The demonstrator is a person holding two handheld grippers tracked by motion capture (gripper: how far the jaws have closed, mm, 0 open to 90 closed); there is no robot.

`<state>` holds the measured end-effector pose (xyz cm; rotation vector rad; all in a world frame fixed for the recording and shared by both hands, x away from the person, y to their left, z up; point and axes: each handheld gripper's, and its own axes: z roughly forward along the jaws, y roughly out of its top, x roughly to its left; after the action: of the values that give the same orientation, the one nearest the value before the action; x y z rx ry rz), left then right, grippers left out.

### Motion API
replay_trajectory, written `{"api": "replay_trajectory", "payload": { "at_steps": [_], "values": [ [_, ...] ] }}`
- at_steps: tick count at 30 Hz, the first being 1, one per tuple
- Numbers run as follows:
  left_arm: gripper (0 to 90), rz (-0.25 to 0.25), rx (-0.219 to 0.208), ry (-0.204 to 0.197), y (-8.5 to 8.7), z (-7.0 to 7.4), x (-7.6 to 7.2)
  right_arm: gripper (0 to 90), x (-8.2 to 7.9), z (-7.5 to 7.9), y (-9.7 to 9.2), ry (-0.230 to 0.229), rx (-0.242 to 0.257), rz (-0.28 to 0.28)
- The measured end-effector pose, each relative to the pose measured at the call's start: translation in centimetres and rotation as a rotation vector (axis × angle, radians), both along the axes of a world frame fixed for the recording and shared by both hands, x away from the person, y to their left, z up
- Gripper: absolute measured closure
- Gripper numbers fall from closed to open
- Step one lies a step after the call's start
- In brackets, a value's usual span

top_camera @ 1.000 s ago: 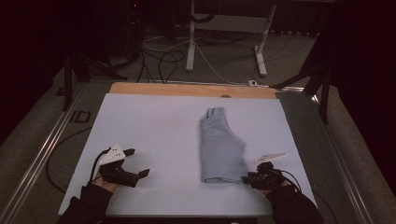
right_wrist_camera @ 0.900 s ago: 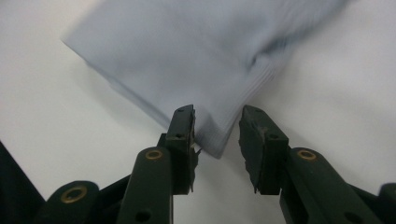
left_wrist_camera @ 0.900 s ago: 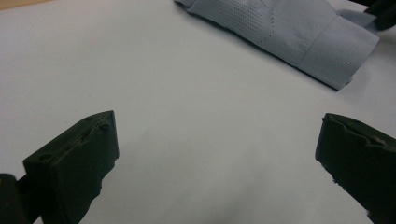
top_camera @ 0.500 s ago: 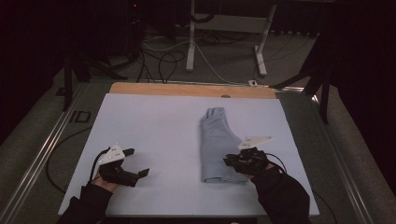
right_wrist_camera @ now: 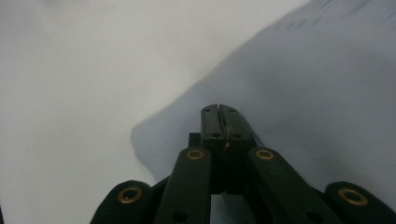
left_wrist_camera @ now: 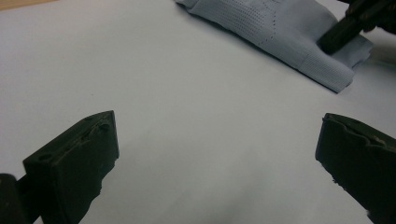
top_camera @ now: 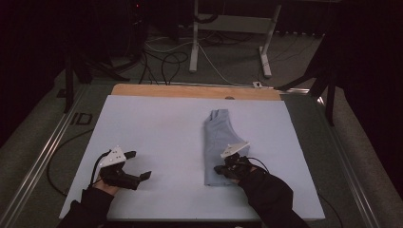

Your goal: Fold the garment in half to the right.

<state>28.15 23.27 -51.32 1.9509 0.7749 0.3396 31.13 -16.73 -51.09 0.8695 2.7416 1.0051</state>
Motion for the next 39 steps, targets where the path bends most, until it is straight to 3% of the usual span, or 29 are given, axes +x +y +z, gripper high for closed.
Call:
{"api": "replay_trajectory", "payload": {
  "at_steps": [3,20,21,27,31,35,39],
  "values": [
    [0.4,0.003,-0.002,0.004,0.0,0.0,0.1,90.0,-0.4,-0.7,-0.1,0.011,0.004,0.005],
    [0.3,-0.002,-0.005,0.0,-0.1,0.0,0.0,90.0,-0.9,-0.9,-1.0,0.026,0.056,-0.006],
    [0.3,-0.004,-0.004,-0.002,0.0,0.0,0.0,87.8,-1.1,-0.3,-0.9,0.008,0.07,0.026],
    [0.3,-0.009,0.0,0.002,-0.1,0.0,0.0,60.8,-1.1,1.6,-1.6,-0.092,0.14,0.034],
    [0.4,-0.005,-0.002,0.0,0.0,0.0,0.0,41.3,-1.2,2.1,-2.1,-0.118,0.172,0.034],
    [0.4,-0.003,-0.005,0.002,0.0,0.0,0.0,14.8,-1.2,2.6,-2.4,-0.134,0.211,0.039],
    [0.3,-0.006,-0.002,0.002,0.0,0.0,0.1,8.9,-1.0,2.9,-3.1,-0.128,0.254,0.032]
  ]
}}
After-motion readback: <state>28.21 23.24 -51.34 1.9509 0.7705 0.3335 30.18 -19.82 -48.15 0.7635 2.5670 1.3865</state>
